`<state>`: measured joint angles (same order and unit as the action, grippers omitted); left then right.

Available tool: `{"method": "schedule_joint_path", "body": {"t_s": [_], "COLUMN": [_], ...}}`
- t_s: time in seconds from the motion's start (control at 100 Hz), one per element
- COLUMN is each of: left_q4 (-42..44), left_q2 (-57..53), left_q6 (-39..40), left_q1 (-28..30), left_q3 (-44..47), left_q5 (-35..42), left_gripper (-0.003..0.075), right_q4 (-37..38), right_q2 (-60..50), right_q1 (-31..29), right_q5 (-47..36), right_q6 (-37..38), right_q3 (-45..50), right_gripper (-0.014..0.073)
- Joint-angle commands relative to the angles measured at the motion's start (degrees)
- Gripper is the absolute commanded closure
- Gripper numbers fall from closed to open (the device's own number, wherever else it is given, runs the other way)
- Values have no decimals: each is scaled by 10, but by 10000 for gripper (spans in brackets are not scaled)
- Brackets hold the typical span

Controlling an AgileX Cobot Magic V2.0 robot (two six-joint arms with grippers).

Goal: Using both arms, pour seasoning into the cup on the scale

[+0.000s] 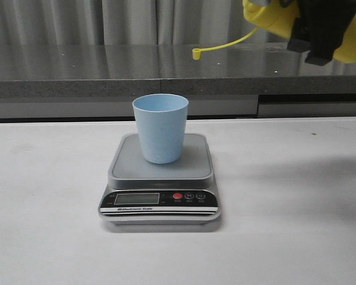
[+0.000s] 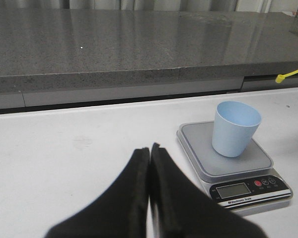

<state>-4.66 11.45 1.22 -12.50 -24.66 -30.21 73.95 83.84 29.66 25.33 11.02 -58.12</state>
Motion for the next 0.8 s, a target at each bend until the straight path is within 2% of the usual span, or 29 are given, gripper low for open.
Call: {"method": "schedule_joint_path", "body": {"t_s": [0.0, 0.33, 0.62, 0.79], "left_q4": [-4, -4, -4, -4], "left_q2": [5, 5, 5, 5], "left_q6": [4, 4, 4, 4], "left_q1": [1, 1, 1, 1], "left_q3": [-15, -15, -15, -15], "left_q5": [45, 45, 45, 45], "left_gripper": [741, 741, 741, 741], "right_q4": [31, 99, 240, 291], "right_q2": [-2, 109, 121, 132], "right_q1": [18, 88, 103, 106], "right_q5": [31, 237, 251, 252], "right_q6": [-4, -4, -4, -5], "right_q3": [-42, -124, -127, -127], "right_gripper": [352, 357, 357, 357]}}
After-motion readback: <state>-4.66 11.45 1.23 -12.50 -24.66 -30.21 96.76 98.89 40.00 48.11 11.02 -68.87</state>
